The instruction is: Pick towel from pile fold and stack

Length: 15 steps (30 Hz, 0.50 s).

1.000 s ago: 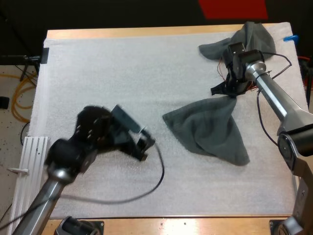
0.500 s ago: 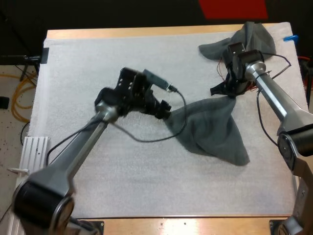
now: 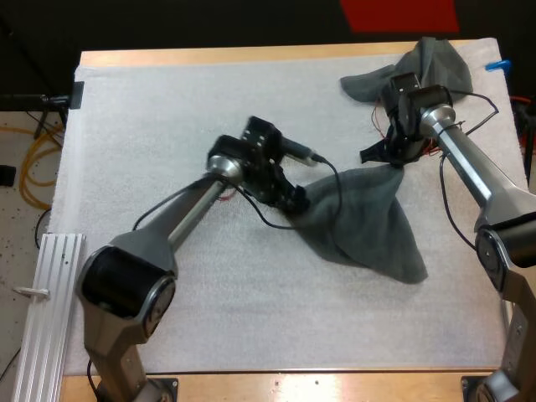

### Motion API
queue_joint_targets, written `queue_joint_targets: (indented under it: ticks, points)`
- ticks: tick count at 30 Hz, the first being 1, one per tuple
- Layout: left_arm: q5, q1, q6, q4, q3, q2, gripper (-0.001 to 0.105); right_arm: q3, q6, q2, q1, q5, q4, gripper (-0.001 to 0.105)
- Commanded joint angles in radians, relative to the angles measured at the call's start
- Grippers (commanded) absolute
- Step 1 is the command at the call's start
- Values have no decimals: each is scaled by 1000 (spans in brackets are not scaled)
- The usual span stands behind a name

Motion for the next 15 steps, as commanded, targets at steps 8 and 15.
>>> queue_joint_targets:
  ticks: [8,15]
  points:
    - [-227,-97,-4,10,-7,23,52,-1,-3,-15,-2,-15,8,0]
    - [-259,-104,12,11,-7,23,0,-1,-3,-15,-2,-15,26,0]
